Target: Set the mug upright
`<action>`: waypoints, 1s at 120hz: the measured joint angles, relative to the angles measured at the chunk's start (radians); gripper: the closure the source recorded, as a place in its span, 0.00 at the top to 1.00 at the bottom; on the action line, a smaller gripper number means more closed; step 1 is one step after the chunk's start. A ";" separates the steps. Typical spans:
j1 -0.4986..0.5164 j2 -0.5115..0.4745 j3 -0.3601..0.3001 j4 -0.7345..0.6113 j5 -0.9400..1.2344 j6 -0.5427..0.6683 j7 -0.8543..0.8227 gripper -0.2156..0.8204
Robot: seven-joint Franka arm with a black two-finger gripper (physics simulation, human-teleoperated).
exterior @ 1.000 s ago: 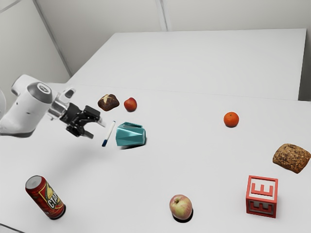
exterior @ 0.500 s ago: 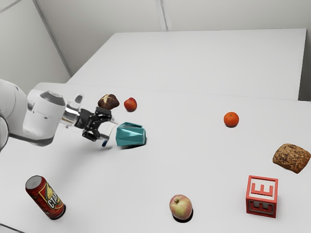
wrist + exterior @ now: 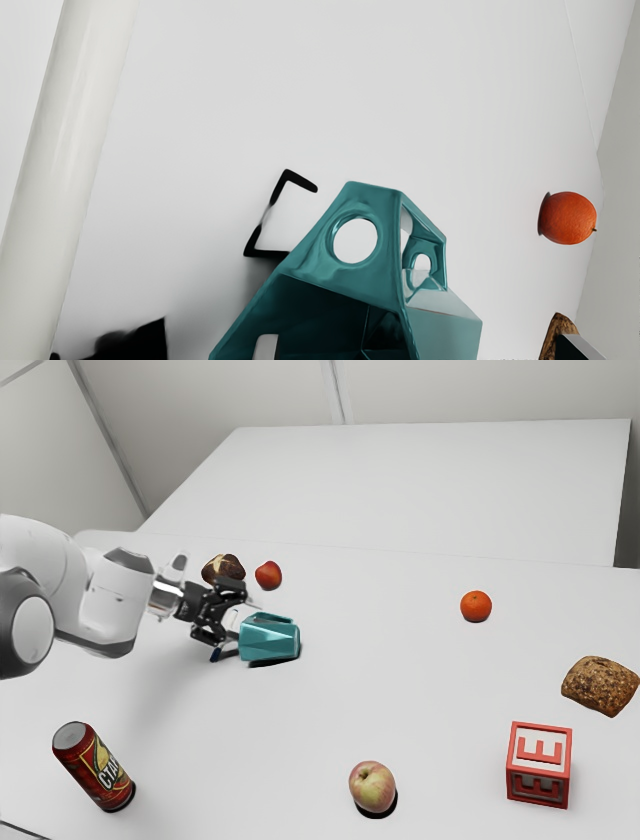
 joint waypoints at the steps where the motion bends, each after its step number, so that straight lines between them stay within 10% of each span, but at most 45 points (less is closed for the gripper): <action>1: 0.000 0.001 0.000 0.001 0.000 -0.002 0.000 0.79; 44: -0.001 0.004 -0.003 0.024 -0.034 -0.056 0.009 0.73; 89: -0.011 0.002 -0.011 0.021 -0.058 -0.066 0.016 0.22; 120: -0.021 -0.005 -0.013 0.020 -0.100 -0.068 0.019 0.08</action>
